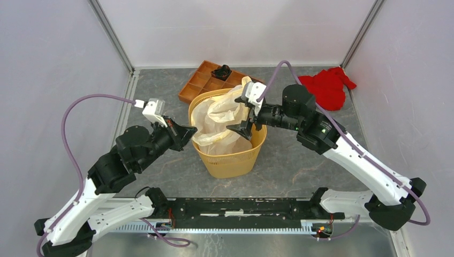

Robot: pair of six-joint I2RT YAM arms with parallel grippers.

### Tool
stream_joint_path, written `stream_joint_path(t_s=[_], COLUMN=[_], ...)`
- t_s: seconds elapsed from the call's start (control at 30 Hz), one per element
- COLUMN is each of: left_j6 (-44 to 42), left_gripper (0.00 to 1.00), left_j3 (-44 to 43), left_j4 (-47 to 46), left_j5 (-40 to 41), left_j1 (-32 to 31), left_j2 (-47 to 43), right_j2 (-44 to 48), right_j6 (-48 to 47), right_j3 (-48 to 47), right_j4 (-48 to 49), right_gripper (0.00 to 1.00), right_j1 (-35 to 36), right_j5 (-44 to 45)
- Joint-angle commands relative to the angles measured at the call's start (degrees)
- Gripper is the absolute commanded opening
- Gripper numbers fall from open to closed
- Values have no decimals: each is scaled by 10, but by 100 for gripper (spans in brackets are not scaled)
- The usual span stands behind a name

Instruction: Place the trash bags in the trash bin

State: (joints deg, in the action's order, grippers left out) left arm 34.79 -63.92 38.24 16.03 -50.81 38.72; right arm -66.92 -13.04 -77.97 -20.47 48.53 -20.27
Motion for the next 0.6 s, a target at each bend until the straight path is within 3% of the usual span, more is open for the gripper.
stream_joint_path(t_s=[0.0, 0.23, 0.37, 0.57], left_j6=[-35, -34, -31, -22], left_gripper=[2, 2, 2, 2], left_j3=[6, 8, 7, 6], left_j4=[-40, -51, -51, -41], left_j5=[-26, -33, -26, -4], left_j1=[2, 2, 2, 2], left_j2=[-2, -2, -2, -7], right_j2=[-4, -43, -69, -103], right_j6=[-32, -87, -133, -130], right_j3=[-14, -32, -57, -81], right_j4=[31, -23, -54, -58], right_gripper=[92, 89, 86, 50], right_j1=[0, 14, 65, 104], right_j5=[-45, -63, 53, 241])
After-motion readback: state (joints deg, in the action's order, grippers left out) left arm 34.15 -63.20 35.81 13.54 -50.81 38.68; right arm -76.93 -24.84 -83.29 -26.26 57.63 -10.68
